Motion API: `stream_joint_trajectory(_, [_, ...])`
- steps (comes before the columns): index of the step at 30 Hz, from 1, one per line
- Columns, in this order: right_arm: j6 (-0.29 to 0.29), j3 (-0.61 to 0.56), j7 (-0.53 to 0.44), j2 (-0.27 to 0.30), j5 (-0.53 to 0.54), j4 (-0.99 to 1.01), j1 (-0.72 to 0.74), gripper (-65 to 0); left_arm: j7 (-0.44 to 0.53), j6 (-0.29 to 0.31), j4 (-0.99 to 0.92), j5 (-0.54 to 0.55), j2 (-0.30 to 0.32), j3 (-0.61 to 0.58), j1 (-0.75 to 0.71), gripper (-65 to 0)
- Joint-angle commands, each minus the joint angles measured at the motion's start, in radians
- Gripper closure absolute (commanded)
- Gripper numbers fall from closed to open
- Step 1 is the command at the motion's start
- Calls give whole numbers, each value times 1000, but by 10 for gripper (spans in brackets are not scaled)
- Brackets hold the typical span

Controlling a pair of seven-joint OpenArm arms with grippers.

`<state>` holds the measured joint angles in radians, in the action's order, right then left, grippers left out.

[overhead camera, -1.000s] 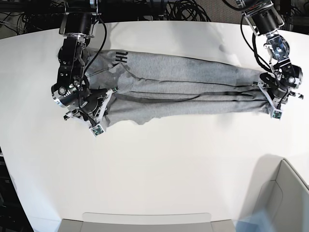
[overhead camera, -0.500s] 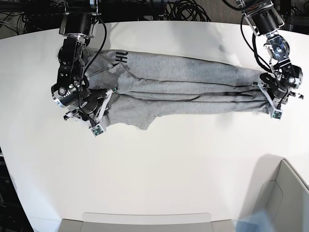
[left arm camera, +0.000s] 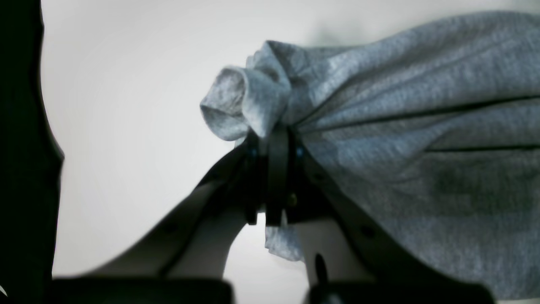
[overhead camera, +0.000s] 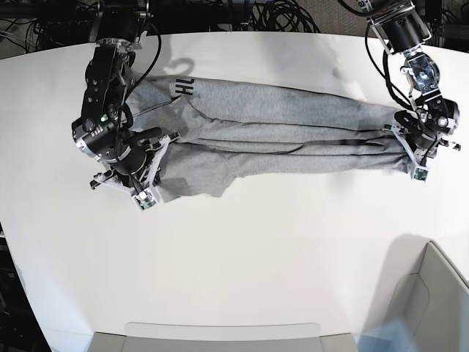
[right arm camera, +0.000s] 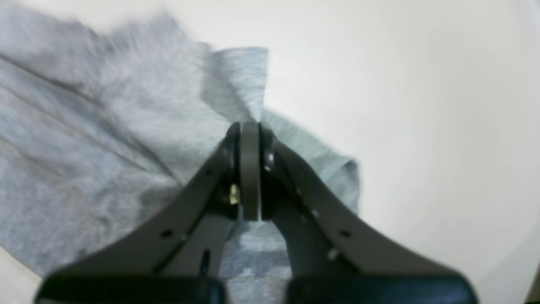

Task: Fold the T-shirt properly
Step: 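Hold the strip ends with both grippers and adjust the right gripper's grip, then pull the strip ends apart with both grippers to straighten it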

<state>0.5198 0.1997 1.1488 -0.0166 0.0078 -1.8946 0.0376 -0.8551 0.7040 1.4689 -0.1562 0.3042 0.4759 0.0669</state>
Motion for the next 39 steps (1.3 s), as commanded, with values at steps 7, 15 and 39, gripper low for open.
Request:
stream_joint_trajectory(7, [6, -4, 75, 14, 16, -147, -75, 0, 15, -6, 19, 2, 17, 2, 15, 0])
stream_joint_trajectory(15, [66, 2, 73, 74, 22, -173, -203, 0, 13, -6, 19, 2, 29, 8, 15, 0])
stream_joint_trajectory(39, [178, 100, 73, 128, -41, -155, -387, 0, 24, -6, 91, 0, 82, -56, -137, -281])
